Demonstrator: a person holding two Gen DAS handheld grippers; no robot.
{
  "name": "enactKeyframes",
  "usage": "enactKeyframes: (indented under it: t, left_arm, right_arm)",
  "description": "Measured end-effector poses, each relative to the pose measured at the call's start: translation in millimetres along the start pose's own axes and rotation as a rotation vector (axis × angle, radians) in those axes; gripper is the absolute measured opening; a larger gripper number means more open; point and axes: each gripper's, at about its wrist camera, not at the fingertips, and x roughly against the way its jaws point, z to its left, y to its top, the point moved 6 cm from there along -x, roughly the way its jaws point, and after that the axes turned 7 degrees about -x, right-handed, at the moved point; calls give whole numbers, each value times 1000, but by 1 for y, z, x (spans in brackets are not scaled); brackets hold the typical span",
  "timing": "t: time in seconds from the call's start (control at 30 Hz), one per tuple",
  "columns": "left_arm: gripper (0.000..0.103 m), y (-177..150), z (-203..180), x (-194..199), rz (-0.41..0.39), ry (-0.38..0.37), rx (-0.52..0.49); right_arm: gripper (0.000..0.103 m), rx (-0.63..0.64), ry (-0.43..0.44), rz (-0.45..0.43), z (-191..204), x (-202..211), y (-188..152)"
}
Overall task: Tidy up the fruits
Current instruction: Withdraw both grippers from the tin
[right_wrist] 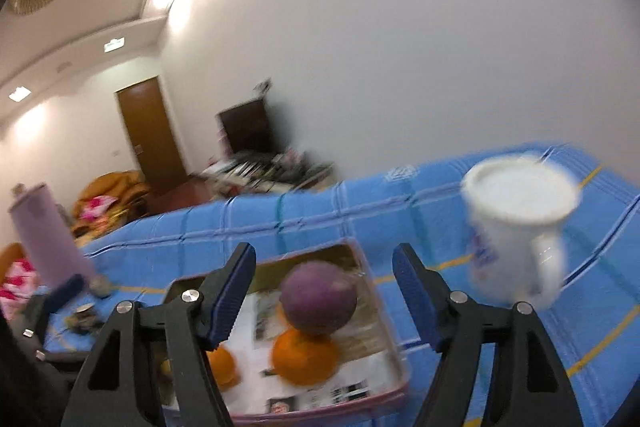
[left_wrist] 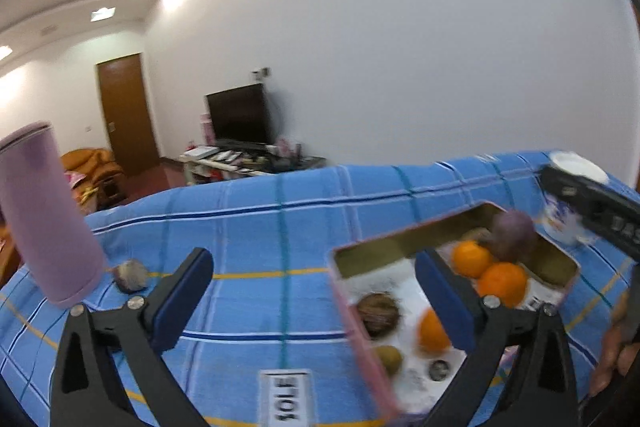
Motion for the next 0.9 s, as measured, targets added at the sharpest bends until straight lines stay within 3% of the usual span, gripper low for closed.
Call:
enactKeyframes:
  t: [0.1, 0.23, 0.5, 0.9]
  left_arm:
    - [103, -5, 19, -2, 14, 41, 58]
    - [103, -13, 29, -5, 34, 86, 61]
    - [103, -14, 29, 2, 3, 96, 43]
    - [103, -23, 39, 14, 20, 75, 57]
  right_arm:
    - [76, 11, -62, -78, -4, 12, 7]
    - [76, -1, -103, -72, -11, 12, 6]
    - [76, 46, -115, -129, 0, 28, 3]
    - [76, 142, -144, -121, 32, 28, -16]
